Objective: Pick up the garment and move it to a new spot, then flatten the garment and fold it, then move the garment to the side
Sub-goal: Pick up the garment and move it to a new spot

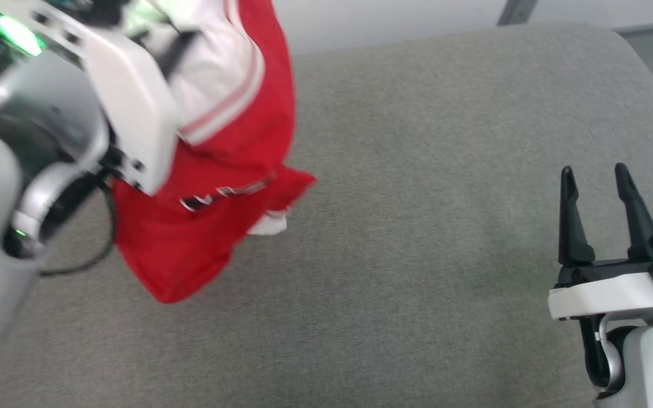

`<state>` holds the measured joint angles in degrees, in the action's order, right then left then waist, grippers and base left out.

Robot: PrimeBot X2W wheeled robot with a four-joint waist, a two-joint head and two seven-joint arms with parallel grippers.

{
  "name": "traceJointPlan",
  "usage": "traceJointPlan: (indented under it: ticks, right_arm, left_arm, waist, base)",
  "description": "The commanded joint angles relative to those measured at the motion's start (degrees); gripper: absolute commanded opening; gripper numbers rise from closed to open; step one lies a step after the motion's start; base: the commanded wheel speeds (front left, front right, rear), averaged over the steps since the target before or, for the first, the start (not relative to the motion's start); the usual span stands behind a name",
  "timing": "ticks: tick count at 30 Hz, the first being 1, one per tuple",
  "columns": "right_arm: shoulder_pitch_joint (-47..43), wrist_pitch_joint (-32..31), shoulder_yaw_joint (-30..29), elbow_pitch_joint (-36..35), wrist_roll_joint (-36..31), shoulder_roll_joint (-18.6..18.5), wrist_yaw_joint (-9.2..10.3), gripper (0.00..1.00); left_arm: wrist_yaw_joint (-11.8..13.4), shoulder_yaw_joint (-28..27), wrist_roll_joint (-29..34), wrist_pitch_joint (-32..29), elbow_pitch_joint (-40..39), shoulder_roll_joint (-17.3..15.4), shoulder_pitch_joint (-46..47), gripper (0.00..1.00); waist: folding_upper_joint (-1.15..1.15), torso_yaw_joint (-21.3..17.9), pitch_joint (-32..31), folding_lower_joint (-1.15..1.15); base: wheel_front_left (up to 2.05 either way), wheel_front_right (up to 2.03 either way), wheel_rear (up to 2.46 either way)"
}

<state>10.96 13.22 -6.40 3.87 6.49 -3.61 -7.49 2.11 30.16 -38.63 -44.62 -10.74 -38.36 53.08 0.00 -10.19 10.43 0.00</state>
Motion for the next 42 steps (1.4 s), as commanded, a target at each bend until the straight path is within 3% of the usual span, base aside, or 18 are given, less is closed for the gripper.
traceJointPlan:
  ticks: [1,10,15,26,27,28,29,30,35,42]
  right_arm:
    - [-0.47,0.61,0.34,0.40,0.40,0.45,0.00,1.00]
    - [0.55,1.42,2.44,2.59,1.09,0.76,0.00,1.00]
    - [1.41,1.75,3.84,3.86,2.20,0.74,0.00,1.00]
    - [2.54,2.02,5.48,5.22,2.61,0.72,0.00,1.00]
    - [2.60,2.02,5.51,5.28,2.52,0.72,0.00,1.00]
    - [2.72,2.03,5.49,5.30,2.47,0.71,0.00,1.00]
    - [2.89,2.04,5.48,5.27,2.38,0.71,0.00,1.00]
    - [3.01,2.04,5.51,5.24,2.32,0.72,0.00,1.00]
    - [3.27,2.04,5.86,4.98,1.45,0.73,0.00,1.00]
    - [1.95,2.03,5.41,5.46,-0.07,0.18,0.00,1.00]
  left_arm:
    - [0.40,0.87,-0.23,-0.27,-0.11,0.40,-1.69,0.00]
    - [0.61,5.35,-2.27,-1.07,6.01,1.65,-9.98,0.00]
    - [-0.83,7.83,-2.79,-0.03,12.81,2.73,-13.88,0.00]
    - [-4.38,13.95,-2.96,2.13,29.29,8.51,-18.23,0.00]
    - [-4.78,14.50,-2.73,2.29,30.63,8.92,-18.34,0.11]
    - [-5.18,14.99,-2.35,2.56,31.94,9.19,-18.32,0.30]
    - [-5.39,15.49,-2.19,2.52,33.25,9.51,-18.35,0.88]
    - [-5.72,15.88,-2.22,2.59,34.58,9.94,-18.34,1.00]
    - [-6.56,15.19,-2.68,5.78,37.97,11.58,-16.31,1.00]
    - [-7.78,12.10,-3.21,14.33,34.60,11.46,-14.33,1.00]
  waist:
    - [0.00,-1.66,1.41,0.00]
    - [0.00,-3.76,3.53,0.00]
    - [0.00,-4.32,4.35,0.00]
    - [0.00,-4.49,4.88,0.00]
    - [0.00,-4.41,4.88,0.00]
    - [0.00,-4.33,4.89,0.00]
    - [0.00,-4.22,4.86,0.00]
    - [0.00,-4.06,4.79,0.00]
    - [0.00,-2.90,4.04,0.00]
    - [0.00,0.00,0.90,0.00]
  base:
    - [0.00,0.00,0.00]
    - [0.00,0.00,0.00]
    - [0.00,0.00,0.00]
    - [0.00,0.00,0.00]
    - [0.00,0.00,0.00]
    - [0.00,0.00,0.00]
    - [0.00,0.00,0.00]
    - [0.00,0.00,0.00]
    - [0.00,0.00,0.00]
    - [0.00,0.00,0.00]
